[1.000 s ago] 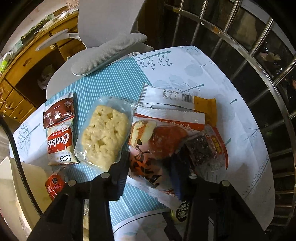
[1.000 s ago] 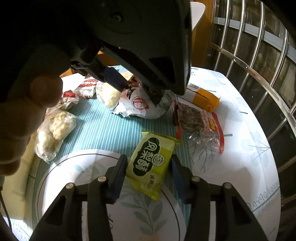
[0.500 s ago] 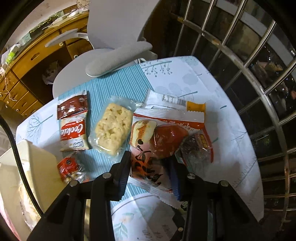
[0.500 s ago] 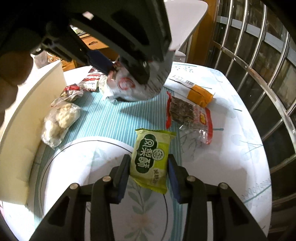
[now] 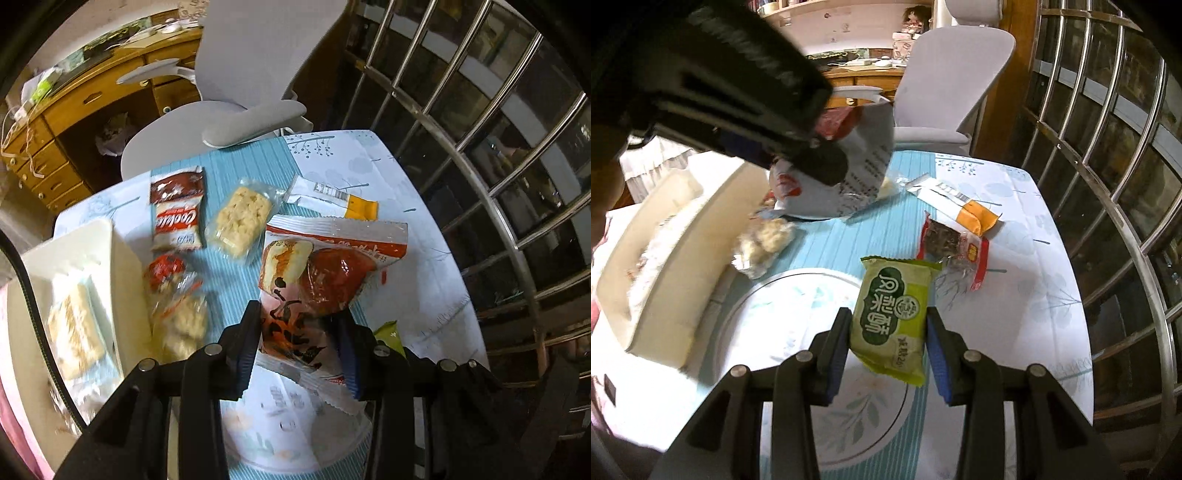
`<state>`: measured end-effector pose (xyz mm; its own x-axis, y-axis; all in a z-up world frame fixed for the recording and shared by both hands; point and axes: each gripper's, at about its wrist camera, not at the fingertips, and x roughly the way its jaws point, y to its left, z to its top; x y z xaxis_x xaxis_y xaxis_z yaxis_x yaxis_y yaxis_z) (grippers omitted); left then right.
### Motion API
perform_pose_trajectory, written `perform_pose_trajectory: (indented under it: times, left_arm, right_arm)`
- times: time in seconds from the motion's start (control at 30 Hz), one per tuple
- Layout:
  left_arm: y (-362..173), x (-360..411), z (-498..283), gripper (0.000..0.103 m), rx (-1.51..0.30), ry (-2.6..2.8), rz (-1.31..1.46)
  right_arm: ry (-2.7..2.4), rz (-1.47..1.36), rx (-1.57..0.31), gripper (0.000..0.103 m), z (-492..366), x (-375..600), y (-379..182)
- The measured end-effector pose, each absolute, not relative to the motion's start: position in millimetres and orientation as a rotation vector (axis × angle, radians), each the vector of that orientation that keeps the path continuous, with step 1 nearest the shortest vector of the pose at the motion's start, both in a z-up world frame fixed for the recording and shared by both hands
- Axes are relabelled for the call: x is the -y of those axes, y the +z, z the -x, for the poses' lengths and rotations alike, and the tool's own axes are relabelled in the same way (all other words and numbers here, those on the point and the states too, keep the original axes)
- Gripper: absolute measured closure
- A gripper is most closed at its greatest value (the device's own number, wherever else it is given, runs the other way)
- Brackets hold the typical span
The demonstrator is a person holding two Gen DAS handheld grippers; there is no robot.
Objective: Organize snacks
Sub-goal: 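Carry the printed bag and green packet over the white tray and release both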
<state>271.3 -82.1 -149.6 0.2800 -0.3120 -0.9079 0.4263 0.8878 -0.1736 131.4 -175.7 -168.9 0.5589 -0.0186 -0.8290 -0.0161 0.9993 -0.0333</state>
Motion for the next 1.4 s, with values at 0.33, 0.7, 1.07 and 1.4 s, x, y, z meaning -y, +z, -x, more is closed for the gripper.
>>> perform_pose_trajectory:
  times: [0.33,0.7,1.07,1.4]
  left_arm:
    - [-136.3,17.6,-220.4,0.065,-1.168,-0.456,-0.016]
    - [-115.3,-64.6,-182.0,0.065,-1.119,-0.418,0.08]
    - [-104.2,-149.5,-162.6,0.065,-1.057,-0.443,0.108]
    - [-102.6,-214.5,-161.4,0.065,-1.031,-0.471,0.095]
  right_arm:
    - [0.065,-0.038,-0.987,0.063,-104.6,154.8,-147.8]
    - [0.091,-0.073,-0.916,0.063,-92.6,111.9,-122.0]
    - [0.046,-0.064,-0.862,0.063,-84.0,33.1,-101.0]
    - [0.026,-0.074,-0.831,0.063,-80.4,-33.8,-98.4]
